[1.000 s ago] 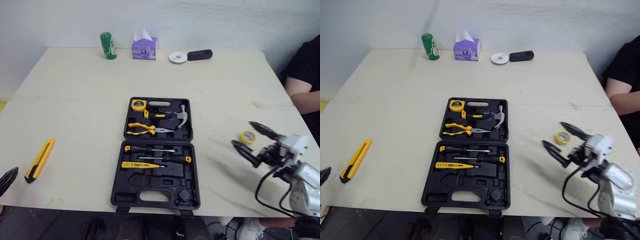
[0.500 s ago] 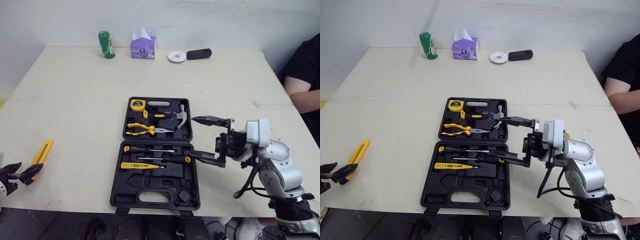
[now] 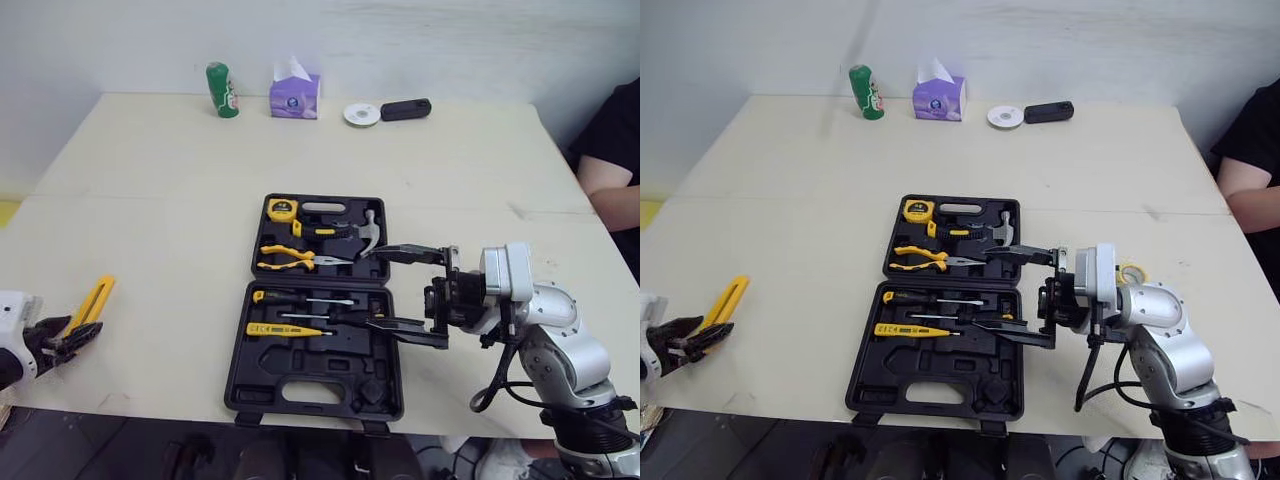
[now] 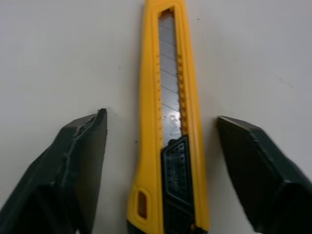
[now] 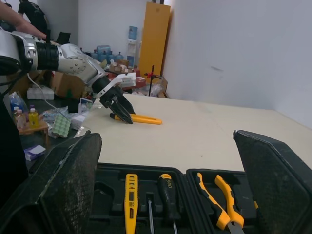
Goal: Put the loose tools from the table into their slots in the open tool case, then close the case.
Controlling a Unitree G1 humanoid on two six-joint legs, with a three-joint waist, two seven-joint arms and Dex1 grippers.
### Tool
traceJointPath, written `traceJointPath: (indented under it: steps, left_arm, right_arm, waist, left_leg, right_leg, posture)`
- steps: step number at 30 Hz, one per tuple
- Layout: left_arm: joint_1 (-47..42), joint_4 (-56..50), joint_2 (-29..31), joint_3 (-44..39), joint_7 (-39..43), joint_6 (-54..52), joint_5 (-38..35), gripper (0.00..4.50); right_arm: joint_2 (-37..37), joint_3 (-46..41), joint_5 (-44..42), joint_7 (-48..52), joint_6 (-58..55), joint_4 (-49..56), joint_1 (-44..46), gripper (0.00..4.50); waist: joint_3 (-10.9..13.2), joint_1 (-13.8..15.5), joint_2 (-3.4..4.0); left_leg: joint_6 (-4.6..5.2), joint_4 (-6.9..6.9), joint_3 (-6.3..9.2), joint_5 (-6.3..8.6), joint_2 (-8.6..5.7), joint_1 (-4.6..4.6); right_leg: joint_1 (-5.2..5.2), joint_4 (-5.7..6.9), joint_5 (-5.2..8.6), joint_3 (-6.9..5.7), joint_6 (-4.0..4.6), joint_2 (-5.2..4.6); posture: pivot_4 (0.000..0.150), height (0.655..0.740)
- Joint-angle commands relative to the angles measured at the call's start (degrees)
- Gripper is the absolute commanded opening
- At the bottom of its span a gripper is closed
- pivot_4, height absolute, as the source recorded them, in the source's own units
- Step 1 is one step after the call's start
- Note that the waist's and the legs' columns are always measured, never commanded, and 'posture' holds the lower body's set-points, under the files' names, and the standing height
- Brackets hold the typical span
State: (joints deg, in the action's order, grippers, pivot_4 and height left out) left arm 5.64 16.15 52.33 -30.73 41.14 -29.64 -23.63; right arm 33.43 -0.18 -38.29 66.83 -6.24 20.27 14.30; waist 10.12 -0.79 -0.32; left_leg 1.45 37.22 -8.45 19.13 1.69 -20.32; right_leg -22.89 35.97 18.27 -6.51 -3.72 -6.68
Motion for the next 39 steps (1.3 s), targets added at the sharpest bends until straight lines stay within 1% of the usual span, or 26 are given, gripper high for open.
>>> traceJointPath:
  steps: [1,2,3,6,9,10,11,13,15,17,21,25,28,31,32,35,37,39]
  left_arm:
    - [0.8,2.3,-1.8,3.4,1.3,-1.1,1.5,2.01]
    - [0.7,2.7,-1.8,3.2,1.1,-1.4,1.5,1.61]
    - [0.7,3.1,-1.8,3.0,1.0,-1.5,1.6,1.33]
    - [1.1,3.3,-2.2,2.1,0.5,-0.7,1.6,1.32]
    - [0.2,-1.0,-4.5,-1.6,2.8,6.1,-1.4,1.32]
    - [0.1,-3.1,-5.3,-2.6,3.9,9.1,-2.0,1.32]
    - [-0.2,-6.3,-6.1,-3.1,5.4,10.0,-3.7,1.32]
    - [-0.6,-11.9,-7.4,-3.3,8.9,11.5,-6.7,1.32]
    - [-0.8,-15.5,-7.7,-2.3,11.3,13.3,-7.2,1.32]
    - [-2.3,-20.4,-6.5,0.3,13.6,12.9,-7.9,1.32]
    - [-5.9,-26.1,-4.1,5.1,16.9,11.1,-8.6,1.32]
    - [-11.6,-33.4,-1.4,16.5,22.2,10.1,-6.9,1.32]
    - [-14.8,-37.3,-1.0,22.7,23.8,8.3,-6.5,1.32]
    - [-19.5,-42.2,-2.4,29.8,23.7,2.9,-8.2,1.32]
    - [-20.3,-43.3,-2.6,31.5,24.1,2.6,-7.9,1.32]
    - [-23.0,-45.7,-3.8,37.7,24.2,0.5,-6.0,1.32]
    - [-24.2,-45.3,-2.7,41.2,24.1,0.8,-1.5,1.32]
    - [-25.3,-44.7,-2.0,43.2,24.0,0.4,0.7,1.32]
  right_arm:
    - [0.3,-0.8,-0.2,0.3,0.5,2.1,-0.7,4.5]
    - [0.4,-0.8,-0.2,0.3,0.4,2.3,-0.8,4.5]
    - [0.5,-0.9,-0.2,0.3,0.2,2.5,-1.0,4.5]
    - [0.9,-1.2,-0.2,0.1,-0.1,3.0,-1.5,4.5]
    - [1.5,-1.9,-0.1,-0.5,-0.6,3.4,-1.8,4.5]
    - [1.7,-2.2,-0.2,-0.8,-0.8,3.5,-1.8,4.5]
    - [1.9,-2.5,-0.5,-1.0,-1.2,3.6,-2.0,4.5]
    - [2.7,-2.6,-0.4,-0.4,-1.2,3.6,-3.0,4.5]
    - [3.2,-2.9,-0.5,0.1,-1.3,3.8,-3.7,4.5]
    - [4.0,-3.7,-0.9,0.4,-1.8,3.6,-4.5,4.5]
    - [5.9,-5.6,-1.4,1.7,-2.1,3.1,-5.9,4.5]
    - [9.2,-9.0,-1.7,4.3,-2.1,2.6,-8.7,4.5]
    - [10.2,-10.7,-1.5,4.7,-1.8,2.3,-10.2,4.5]
    - [10.7,-11.6,-0.7,4.9,-1.5,0.6,-10.4,4.5]
    - [10.7,-11.6,-0.7,5.0,-1.6,0.6,-10.5,4.5]
    - [10.3,-10.8,-0.7,5.0,-1.9,1.5,-11.2,4.5]
    - [10.2,-10.7,0.3,4.9,-0.9,1.8,-12.0,4.5]
    - [10.1,-10.9,1.1,4.9,-0.2,1.9,-12.6,4.5]
  waist:
    - [0.0,0.1,0.11]
    - [-0.1,0.2,0.16]
    - [-0.1,0.2,0.19]
    - [-0.1,0.2,0.22]
    - [-0.1,0.2,0.33]
    - [-0.1,0.3,0.32]
    - [-0.1,0.5,0.29]
    - [0.1,0.9,-0.05]
    - [0.0,0.9,-0.39]
    - [0.0,0.7,-0.57]
    - [0.0,0.6,-0.52]
    - [0.1,0.5,-0.47]
    - [0.1,0.6,-0.37]
    - [0.1,0.5,-0.37]
    - [0.1,0.6,-0.37]
    - [0.1,0.6,-0.37]
    - [0.1,0.7,-0.38]
    - [0.1,0.7,-0.38]
  left_leg:
    - [0.01,0.0,0.0,0.0,0.0,0.0]
    - [0.04,0.0,-0.01,-0.02,0.0,0.01]
    - [0.08,-0.01,-0.02,-0.05,0.0,0.02]
    - [0.1,-0.01,-0.02,-0.06,0.0,0.03]
    - [0.1,-0.01,-0.04,-0.06,0.0,0.03]
    - [0.09,-0.01,-0.04,-0.05,0.0,0.03]
    - [0.09,-0.01,-0.03,-0.06,0.01,0.03]
    - [0.09,0.02,0.0,-0.06,0.01,-0.02]
    - [0.06,0.07,0.06,-0.04,0.01,-0.09]
    - [0.1,0.07,0.08,-0.02,0.02,-0.12]
    - [0.28,0.13,0.04,0.02,0.0,-0.12]
    - [0.33,0.1,0.03,-0.01,0.02,-0.07]
    - [0.34,0.11,0.02,-0.03,0.02,-0.08]
    - [0.34,0.14,0.01,-0.04,0.03,-0.07]
    - [0.34,0.15,-0.03,-0.05,0.04,-0.07]
    - [0.35,0.21,-0.03,-0.11,0.04,-0.07]
    - [0.36,0.21,-0.03,-0.12,0.05,-0.06]
    - [0.38,0.25,-0.03,-0.14,0.05,-0.07]
  right_leg:
    - [0.0,0.0,0.0,0.0,0.0,0.0]
    - [0.0,0.01,0.0,0.0,0.0,0.0]
    - [0.0,0.01,0.0,0.0,0.0,0.0]
    - [0.0,0.02,0.0,0.01,0.0,0.0]
    - [0.0,0.02,0.0,0.02,0.0,0.0]
    - [0.0,0.02,0.0,0.02,0.0,0.0]
    - [0.01,0.01,0.0,0.01,0.0,0.01]
    - [0.0,0.01,0.0,-0.02,0.0,0.0]
    - [-0.01,0.0,0.0,-0.08,0.0,0.0]
    - [-0.01,-0.04,0.0,-0.1,0.0,0.01]
    - [0.06,-0.11,-0.02,-0.07,-0.04,0.0]
    - [0.1,-0.12,-0.02,-0.08,-0.04,0.05]
    - [0.1,-0.11,-0.02,-0.08,-0.04,0.06]
    - [0.12,-0.1,-0.02,-0.07,-0.04,0.1]
    - [0.12,-0.1,-0.02,-0.04,-0.04,0.13]
    - [0.14,-0.06,-0.03,-0.05,-0.05,0.15]
    - [0.16,-0.05,-0.03,-0.03,-0.05,0.19]
    - [0.18,-0.06,-0.03,-0.03,-0.05,0.23]
  posture:
    - [0.15,0.74]
    - [0.15,0.74]
    - [0.15,0.74]
    - [0.15,0.74]
    - [0.15,0.74]
    - [0.15,0.74]
    - [0.15,0.74]
    - [0.15,0.74]
    - [0.15,0.74]
    - [0.15,0.74]
    - [0.15,0.74]
    - [0.15,0.74]
    - [0.15,0.74]
    - [0.15,0.74]
    - [0.15,0.74]
    - [0.15,0.74]
    - [0.15,0.74]
    - [0.15,0.74]
